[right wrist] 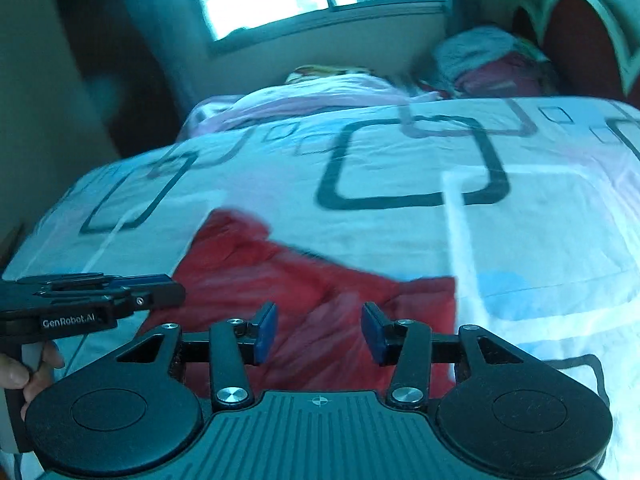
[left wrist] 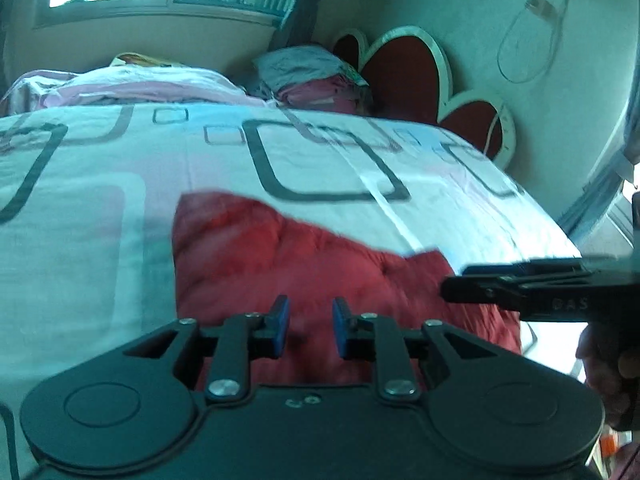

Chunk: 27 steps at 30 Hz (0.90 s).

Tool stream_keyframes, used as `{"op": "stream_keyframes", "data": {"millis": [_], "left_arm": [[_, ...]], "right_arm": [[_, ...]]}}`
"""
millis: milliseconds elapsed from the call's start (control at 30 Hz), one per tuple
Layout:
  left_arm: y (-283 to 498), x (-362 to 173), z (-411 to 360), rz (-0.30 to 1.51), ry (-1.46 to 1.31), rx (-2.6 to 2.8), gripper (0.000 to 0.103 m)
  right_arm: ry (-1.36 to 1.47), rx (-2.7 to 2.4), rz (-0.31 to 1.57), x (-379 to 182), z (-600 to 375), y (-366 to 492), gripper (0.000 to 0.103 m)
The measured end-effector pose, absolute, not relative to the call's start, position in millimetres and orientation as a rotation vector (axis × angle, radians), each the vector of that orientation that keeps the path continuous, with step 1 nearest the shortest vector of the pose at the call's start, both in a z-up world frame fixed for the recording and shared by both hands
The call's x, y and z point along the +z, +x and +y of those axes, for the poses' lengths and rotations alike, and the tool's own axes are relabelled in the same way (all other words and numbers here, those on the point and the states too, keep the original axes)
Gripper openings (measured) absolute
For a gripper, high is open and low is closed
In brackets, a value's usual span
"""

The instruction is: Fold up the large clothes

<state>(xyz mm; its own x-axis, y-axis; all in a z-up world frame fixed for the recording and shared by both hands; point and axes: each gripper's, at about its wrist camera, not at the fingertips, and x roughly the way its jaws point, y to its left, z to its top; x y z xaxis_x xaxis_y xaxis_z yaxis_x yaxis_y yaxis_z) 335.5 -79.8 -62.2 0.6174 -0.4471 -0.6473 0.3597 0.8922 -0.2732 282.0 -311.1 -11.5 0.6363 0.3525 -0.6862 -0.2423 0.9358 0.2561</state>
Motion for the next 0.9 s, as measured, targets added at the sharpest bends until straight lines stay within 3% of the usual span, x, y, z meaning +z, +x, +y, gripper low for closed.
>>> {"op": "stream_keyframes", "data": {"millis": [100, 133, 167, 233, 400, 533, 567, 600, 700, 900], "left_arm": [[335, -82, -88, 0.81, -0.11, -0.447, 0.023], [337, -90, -89, 0.816, -0.115, -0.444, 0.023], [338, -98, -93, 0.819, -0.109, -0.443, 0.023], [340, -108, -98, 0.818, -0.075, -0.435, 0.023], [335, -101, -98, 0.831, -0.046, -0.433, 0.022], [314, -75, -89, 0.799, -0.027, -0.437, 0.022], [309, -71, -88, 0.798, -0.026, -0.437, 0.022], [305, -68, -86, 0.8, -0.024, -0.436, 0.022], [294, -61, -85, 0.8, -0.012, -0.448, 0.022], [270, -56, -89, 0.807, 0.006, -0.473, 0.022]], "right_arm": [[0.022, 0.317, 0.854, -30, -293, 281, 0.046], [-0.017, 0.286, 0.868, -42, -290, 282, 0.052], [-0.043, 0.256, 0.866, -53, -290, 283, 0.067], [0.018, 0.22, 0.873, -76, -303, 282, 0.08], [0.111, 0.21, 0.921, -76, -313, 286, 0.081], [0.145, 0.245, 0.841, -37, -319, 261, 0.066], [0.159, 0.265, 0.831, -29, -320, 253, 0.052], [0.164, 0.277, 0.832, -23, -320, 246, 0.047], [0.158, 0.325, 0.826, -12, -318, 225, 0.043], [0.12, 0.365, 0.86, -10, -304, 204, 0.021]]}}
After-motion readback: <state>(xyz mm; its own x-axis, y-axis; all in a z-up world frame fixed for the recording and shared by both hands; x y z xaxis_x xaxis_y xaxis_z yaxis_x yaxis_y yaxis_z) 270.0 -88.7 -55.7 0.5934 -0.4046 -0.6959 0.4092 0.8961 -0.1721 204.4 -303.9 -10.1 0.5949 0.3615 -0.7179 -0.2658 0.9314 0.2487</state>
